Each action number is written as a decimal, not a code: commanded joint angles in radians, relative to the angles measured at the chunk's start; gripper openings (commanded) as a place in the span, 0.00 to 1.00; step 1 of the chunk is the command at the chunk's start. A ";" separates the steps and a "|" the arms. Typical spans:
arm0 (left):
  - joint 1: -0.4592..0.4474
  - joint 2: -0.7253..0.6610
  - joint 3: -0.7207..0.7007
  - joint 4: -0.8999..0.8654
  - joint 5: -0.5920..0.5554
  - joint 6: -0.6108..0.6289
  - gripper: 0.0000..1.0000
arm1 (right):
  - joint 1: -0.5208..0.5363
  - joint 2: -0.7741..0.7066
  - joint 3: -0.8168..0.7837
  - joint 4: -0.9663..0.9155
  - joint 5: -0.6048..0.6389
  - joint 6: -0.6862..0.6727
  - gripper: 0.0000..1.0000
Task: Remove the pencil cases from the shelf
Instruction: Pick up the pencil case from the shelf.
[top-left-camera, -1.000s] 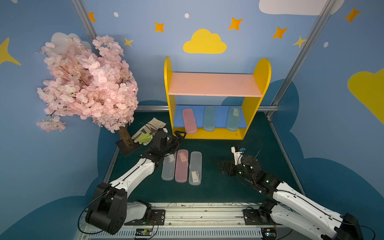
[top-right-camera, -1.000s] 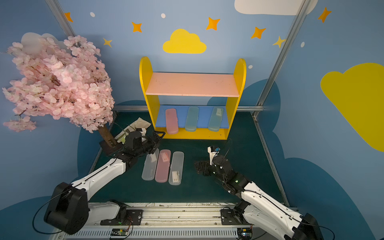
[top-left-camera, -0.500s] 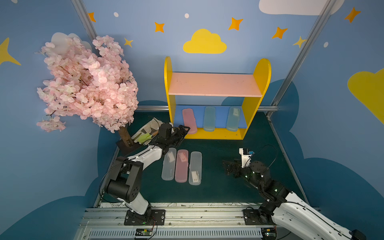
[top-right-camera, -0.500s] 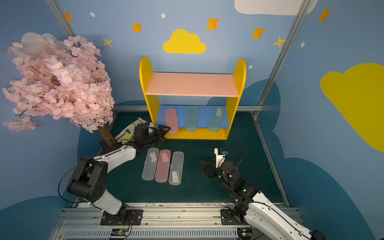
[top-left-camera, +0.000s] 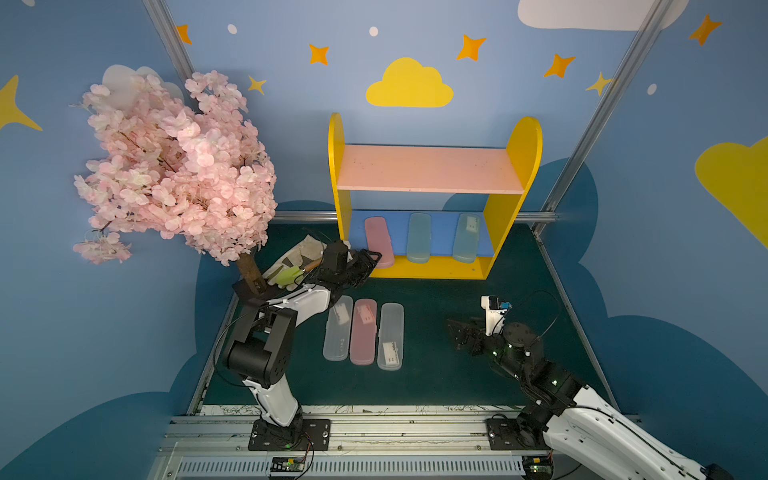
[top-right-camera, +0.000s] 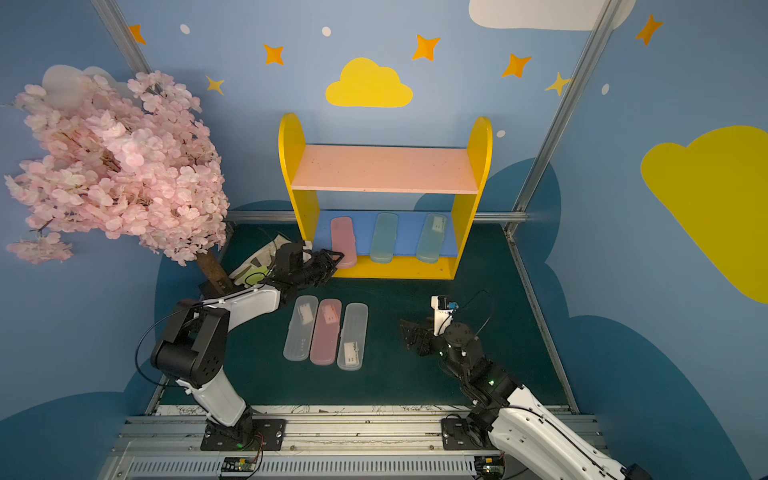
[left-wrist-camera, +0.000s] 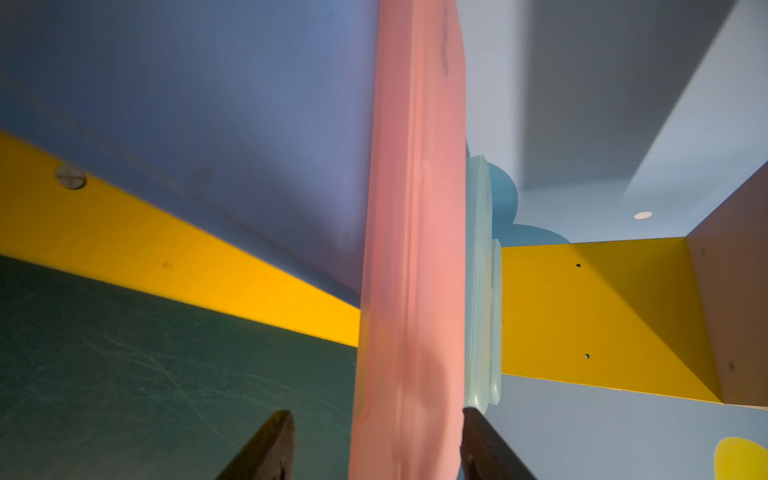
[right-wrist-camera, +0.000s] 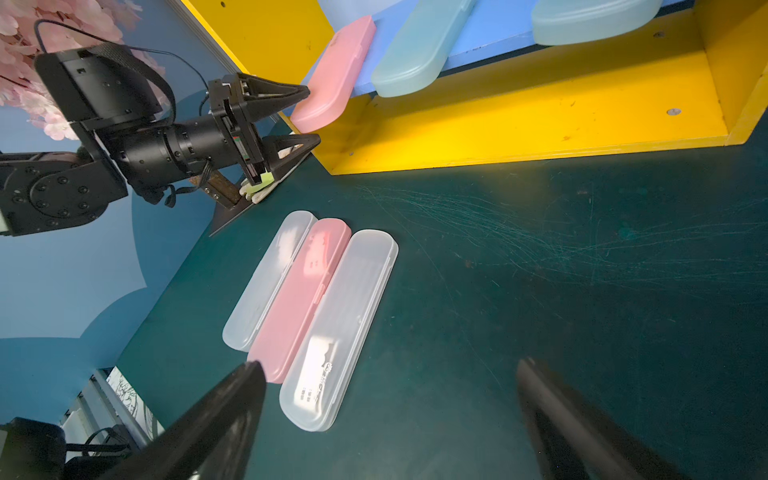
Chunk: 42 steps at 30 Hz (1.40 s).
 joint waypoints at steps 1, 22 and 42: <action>0.004 0.026 0.025 0.037 0.011 0.010 0.58 | -0.004 0.001 -0.007 0.002 0.007 -0.006 0.99; -0.004 -0.087 -0.017 0.072 0.085 0.025 0.20 | -0.009 -0.019 0.014 -0.009 -0.019 0.034 0.99; -0.099 -0.525 -0.277 0.100 0.282 -0.005 0.06 | -0.011 0.043 0.097 0.144 -0.272 0.175 0.96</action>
